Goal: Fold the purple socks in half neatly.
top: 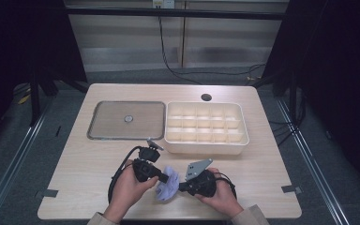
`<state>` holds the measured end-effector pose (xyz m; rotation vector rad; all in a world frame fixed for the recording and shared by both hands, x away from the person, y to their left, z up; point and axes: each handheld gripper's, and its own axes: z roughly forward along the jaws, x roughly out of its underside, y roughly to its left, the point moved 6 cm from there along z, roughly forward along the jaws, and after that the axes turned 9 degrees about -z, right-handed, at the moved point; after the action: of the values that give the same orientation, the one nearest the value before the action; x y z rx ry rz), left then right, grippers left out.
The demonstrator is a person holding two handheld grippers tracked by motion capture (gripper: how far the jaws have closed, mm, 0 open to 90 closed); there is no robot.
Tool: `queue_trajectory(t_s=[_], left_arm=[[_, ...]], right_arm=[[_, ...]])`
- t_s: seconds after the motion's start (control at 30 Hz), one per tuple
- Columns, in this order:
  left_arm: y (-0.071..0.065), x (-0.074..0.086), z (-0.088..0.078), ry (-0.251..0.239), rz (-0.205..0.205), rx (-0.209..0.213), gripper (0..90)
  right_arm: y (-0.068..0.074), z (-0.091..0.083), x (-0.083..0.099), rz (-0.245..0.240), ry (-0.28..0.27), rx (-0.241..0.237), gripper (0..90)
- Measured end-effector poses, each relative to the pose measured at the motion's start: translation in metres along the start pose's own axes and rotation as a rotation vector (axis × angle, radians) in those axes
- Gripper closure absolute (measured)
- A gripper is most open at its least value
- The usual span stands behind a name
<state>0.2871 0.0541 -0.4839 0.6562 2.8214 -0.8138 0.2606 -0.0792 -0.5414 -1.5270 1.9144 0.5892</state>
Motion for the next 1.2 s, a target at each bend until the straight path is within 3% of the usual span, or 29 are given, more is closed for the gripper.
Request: queue_trajectory(t_s=[0.53,0.9,1.2], left_arm=[[-0.007,-0.002,-0.001,-0.008,0.017,0.004,86.5],[-0.01,-0.002,0.001,-0.009,0.034,0.005,86.5],[-0.013,-0.002,0.005,-0.023,0.025,0.008,86.4]], right_arm=[[-0.001,0.002,-0.001,-0.017,-0.01,-0.005,88.9],[0.001,0.003,-0.003,0.0,-0.007,-0.008,88.8],[0.001,0.004,-0.003,-0.007,-0.008,-0.002,88.8]])
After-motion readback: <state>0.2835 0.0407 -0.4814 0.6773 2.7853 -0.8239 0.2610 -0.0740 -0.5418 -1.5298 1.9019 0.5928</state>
